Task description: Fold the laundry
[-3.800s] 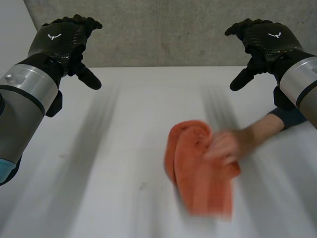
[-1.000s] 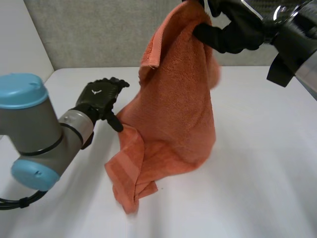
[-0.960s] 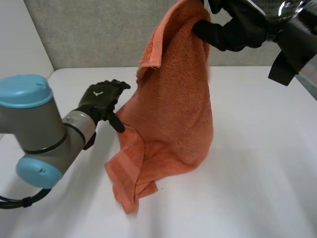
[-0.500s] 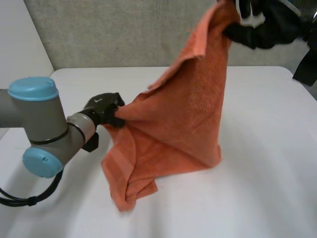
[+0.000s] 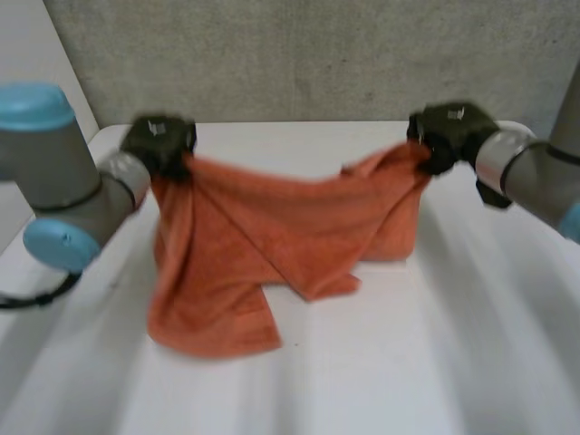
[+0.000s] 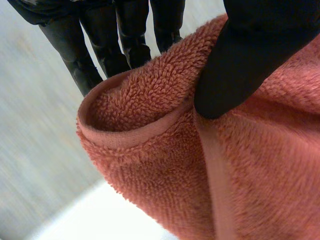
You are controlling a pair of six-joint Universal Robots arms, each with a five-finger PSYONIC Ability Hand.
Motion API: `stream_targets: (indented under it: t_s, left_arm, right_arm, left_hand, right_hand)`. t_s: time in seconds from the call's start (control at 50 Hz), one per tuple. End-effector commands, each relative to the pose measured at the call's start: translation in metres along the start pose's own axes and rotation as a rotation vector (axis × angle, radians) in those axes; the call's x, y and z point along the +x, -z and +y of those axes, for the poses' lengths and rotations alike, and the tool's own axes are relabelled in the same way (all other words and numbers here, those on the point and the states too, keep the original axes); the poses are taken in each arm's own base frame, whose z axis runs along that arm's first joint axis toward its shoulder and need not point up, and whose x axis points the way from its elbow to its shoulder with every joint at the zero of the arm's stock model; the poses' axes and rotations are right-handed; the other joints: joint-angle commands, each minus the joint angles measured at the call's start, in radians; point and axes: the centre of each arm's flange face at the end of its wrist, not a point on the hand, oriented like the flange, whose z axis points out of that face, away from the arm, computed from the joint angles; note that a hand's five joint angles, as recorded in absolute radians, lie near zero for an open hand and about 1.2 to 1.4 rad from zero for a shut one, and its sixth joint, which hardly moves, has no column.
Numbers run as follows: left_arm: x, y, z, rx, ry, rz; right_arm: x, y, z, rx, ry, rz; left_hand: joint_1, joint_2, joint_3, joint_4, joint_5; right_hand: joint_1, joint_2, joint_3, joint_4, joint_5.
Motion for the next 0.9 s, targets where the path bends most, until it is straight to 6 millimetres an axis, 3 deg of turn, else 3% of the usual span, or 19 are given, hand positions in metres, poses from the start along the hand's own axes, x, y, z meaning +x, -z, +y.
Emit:
stream_targets:
  t_s: [0.02, 0.04, 0.06, 0.12, 0.16, 0.2, 0.24, 0.26, 0.36, 0.38, 0.4, 0.46, 0.48, 0.52, 0.62, 0.7, 0.8, 0.9]
  left_arm:
    - [-0.038, 0.002, -0.128, 0.489, -0.053, -0.144]
    - [-0.041, 0.005, -0.137, 0.53, -0.06, -0.157]
    - [-0.043, 0.009, -0.145, 0.565, -0.063, -0.17]
    - [-0.043, 0.023, -0.157, 0.629, -0.068, -0.184]
    - [-0.041, 0.028, -0.153, 0.619, -0.067, -0.181]
    - [-0.035, 0.032, -0.132, 0.554, -0.059, -0.158]
    - [-0.031, 0.033, -0.122, 0.524, -0.054, -0.146]
    - [-0.02, 0.035, -0.087, 0.415, -0.038, -0.113]
    - [0.007, 0.045, -0.011, 0.186, -0.007, -0.041]
    - [0.011, 0.047, 0.002, 0.147, -0.002, -0.028]
    - [0.02, 0.048, 0.029, 0.07, 0.008, -0.005]
    - [0.031, 0.052, 0.06, -0.022, 0.018, 0.021]
    - [0.035, 0.053, 0.075, -0.066, 0.021, 0.031]
    - [0.039, 0.055, 0.086, -0.098, 0.025, 0.042]
    - [0.046, 0.064, 0.099, -0.151, 0.038, 0.063]
    - [0.046, 0.069, 0.09, -0.133, 0.034, 0.065]
    - [0.041, 0.073, 0.073, -0.091, 0.031, 0.053]
    - [0.031, 0.069, 0.068, -0.072, 0.037, 0.018]
  right_arm:
    - [0.009, -0.017, -0.087, 0.503, 0.004, 0.095]
    - [0.012, -0.016, -0.094, 0.559, -0.004, 0.103]
    - [0.017, -0.006, -0.114, 0.677, -0.018, 0.114]
    - [0.02, 0.014, -0.135, 0.817, -0.042, 0.112]
    - [0.017, 0.028, -0.139, 0.873, -0.075, 0.092]
    - [0.012, 0.029, -0.129, 0.848, -0.101, 0.071]
    - [0.007, 0.025, -0.104, 0.762, -0.131, 0.054]
    - [0.004, 0.024, -0.095, 0.726, -0.138, 0.044]
    - [-0.008, 0.017, -0.033, 0.456, -0.181, -0.011]
    - [-0.009, 0.014, -0.008, 0.352, -0.181, -0.023]
    - [-0.009, 0.012, 0.004, 0.301, -0.178, -0.027]
    - [-0.014, 0.012, 0.043, 0.13, -0.141, -0.054]
    - [-0.016, 0.013, 0.05, 0.1, -0.128, -0.064]
    - [-0.018, 0.016, 0.061, 0.038, -0.083, -0.066]
    - [-0.01, 0.019, 0.067, -0.008, -0.03, -0.044]
    - [0.005, 0.02, 0.068, -0.011, -0.038, -0.007]
    - [0.013, 0.026, 0.06, 0.006, -0.043, 0.02]
    - [0.026, 0.033, 0.06, 0.008, -0.091, 0.044]
  left_hand:
    - [0.235, 0.199, 0.206, 0.205, 0.285]
    - [0.235, 0.199, 0.206, 0.205, 0.285]
    - [0.235, 0.199, 0.206, 0.205, 0.285]
    - [0.235, 0.199, 0.206, 0.205, 0.285]
    - [0.235, 0.199, 0.206, 0.205, 0.285]
    - [0.235, 0.199, 0.206, 0.205, 0.285]
    - [0.235, 0.199, 0.206, 0.205, 0.285]
    - [0.218, 0.182, 0.189, 0.188, 0.268]
    - [0.039, 0.003, 0.01, 0.009, 0.089]
    - [-0.002, -0.038, -0.031, -0.032, 0.048]
    - [-0.104, -0.14, -0.134, -0.135, -0.054]
    - [-0.214, -0.25, -0.243, -0.244, -0.163]
    - [-0.258, -0.294, -0.287, -0.288, -0.207]
    - [-0.293, -0.329, -0.322, -0.323, -0.243]
    - [-0.361, -0.397, -0.39, -0.391, -0.31]
    - [-0.522, -0.558, -0.551, -0.552, -0.471]
    - [-0.95, -0.986, -0.979, -0.981, -0.9]
    - [-0.951, -0.987, -0.98, -0.981, -0.9]
  right_hand:
    - [0.418, 0.219, 0.209, 0.203, 0.236]
    - [0.418, 0.219, 0.209, 0.203, 0.236]
    - [0.418, 0.219, 0.209, 0.203, 0.236]
    - [0.418, 0.219, 0.209, 0.203, 0.236]
    - [0.418, 0.219, 0.209, 0.203, 0.236]
    - [0.418, 0.219, 0.209, 0.203, 0.236]
    - [0.418, 0.219, 0.209, 0.203, 0.236]
    - [0.418, 0.219, 0.209, 0.203, 0.236]
    - [0.418, 0.219, 0.209, 0.203, 0.236]
    - [0.418, 0.219, 0.209, 0.203, 0.236]
    - [0.418, 0.219, 0.209, 0.203, 0.236]
    - [0.418, 0.219, 0.209, 0.203, 0.236]
    - [0.418, 0.219, 0.209, 0.203, 0.236]
    - [0.418, 0.219, 0.209, 0.203, 0.236]
    - [0.418, 0.219, 0.209, 0.203, 0.236]
    - [0.418, 0.219, 0.209, 0.203, 0.236]
    - [0.418, 0.219, 0.209, 0.203, 0.236]
    - [0.418, 0.219, 0.209, 0.203, 0.236]
